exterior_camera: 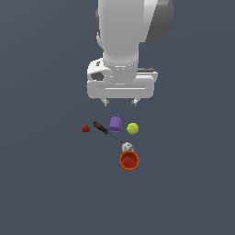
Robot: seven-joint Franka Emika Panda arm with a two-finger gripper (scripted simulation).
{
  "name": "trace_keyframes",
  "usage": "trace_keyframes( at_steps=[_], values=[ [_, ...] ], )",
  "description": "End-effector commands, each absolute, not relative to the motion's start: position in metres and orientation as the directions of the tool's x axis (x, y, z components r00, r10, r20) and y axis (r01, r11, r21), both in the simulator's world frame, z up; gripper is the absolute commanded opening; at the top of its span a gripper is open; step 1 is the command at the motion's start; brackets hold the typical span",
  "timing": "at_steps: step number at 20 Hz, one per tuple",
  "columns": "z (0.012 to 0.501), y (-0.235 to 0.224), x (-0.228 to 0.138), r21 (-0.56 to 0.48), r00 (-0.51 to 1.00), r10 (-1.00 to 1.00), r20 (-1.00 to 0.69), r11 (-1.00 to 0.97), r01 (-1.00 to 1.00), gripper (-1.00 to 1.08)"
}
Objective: Pick up a designated object from a clutter of objects.
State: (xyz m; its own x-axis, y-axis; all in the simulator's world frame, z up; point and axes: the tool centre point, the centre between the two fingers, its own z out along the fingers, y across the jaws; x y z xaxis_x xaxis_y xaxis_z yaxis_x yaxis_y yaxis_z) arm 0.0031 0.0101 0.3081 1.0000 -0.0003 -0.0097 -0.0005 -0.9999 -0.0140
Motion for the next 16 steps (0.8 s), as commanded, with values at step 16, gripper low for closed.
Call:
trace_keyframes(
  at_steps=[16],
  values=[
    [0.26,0.012,0.0,-0.038,0.999,-0.012,0.033,-0.999,-0.011,1.08]
  ],
)
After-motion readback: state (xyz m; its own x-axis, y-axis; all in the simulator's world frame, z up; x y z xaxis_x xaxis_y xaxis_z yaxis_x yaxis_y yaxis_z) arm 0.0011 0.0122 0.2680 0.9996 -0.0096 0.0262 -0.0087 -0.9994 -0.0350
